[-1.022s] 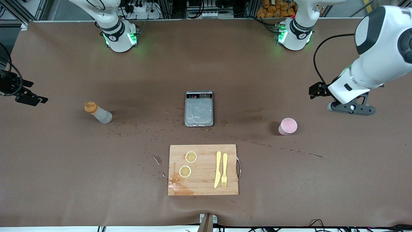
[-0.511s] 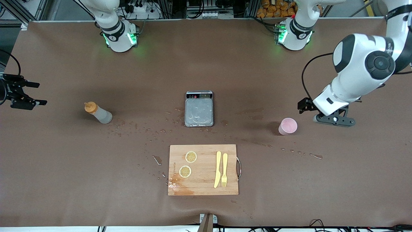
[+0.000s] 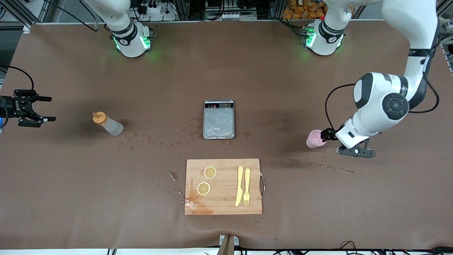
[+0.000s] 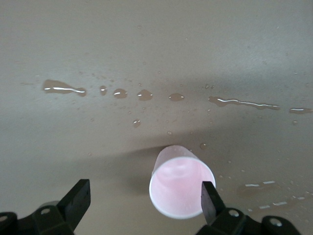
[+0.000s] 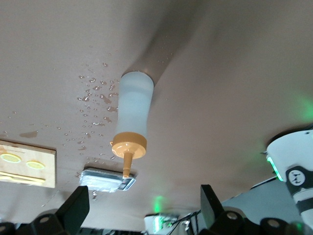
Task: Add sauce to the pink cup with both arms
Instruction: 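Grasp the pink cup with the left gripper while the right gripper approaches the bottle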
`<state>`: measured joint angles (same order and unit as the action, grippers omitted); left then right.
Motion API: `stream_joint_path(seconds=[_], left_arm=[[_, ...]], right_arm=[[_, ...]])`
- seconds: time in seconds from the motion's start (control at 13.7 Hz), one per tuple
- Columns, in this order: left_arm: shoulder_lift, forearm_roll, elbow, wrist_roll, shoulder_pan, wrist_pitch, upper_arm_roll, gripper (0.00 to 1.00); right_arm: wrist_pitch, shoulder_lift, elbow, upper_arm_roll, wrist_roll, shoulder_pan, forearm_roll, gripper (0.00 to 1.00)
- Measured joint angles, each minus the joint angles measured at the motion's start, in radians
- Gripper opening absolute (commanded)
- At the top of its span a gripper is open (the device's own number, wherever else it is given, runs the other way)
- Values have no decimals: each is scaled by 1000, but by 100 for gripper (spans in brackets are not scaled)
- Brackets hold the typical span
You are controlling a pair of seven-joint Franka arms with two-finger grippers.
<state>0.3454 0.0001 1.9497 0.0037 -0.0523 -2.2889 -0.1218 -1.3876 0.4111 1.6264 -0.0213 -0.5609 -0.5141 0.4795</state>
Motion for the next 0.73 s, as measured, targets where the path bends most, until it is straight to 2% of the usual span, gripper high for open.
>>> stream_joint_path(seconds=[0.22, 0.51, 0.73], left_arm=[[44, 0, -1, 108, 1, -15, -1, 100], [71, 0, 0, 172, -2, -15, -2, 100], [97, 0, 5, 211, 0, -15, -3, 100]], right_arm=[[-1, 96, 8, 0, 2, -56, 89, 100], [-33, 189, 75, 3, 2, -66, 236, 100], [-59, 241, 100, 2, 3, -69, 272, 100]])
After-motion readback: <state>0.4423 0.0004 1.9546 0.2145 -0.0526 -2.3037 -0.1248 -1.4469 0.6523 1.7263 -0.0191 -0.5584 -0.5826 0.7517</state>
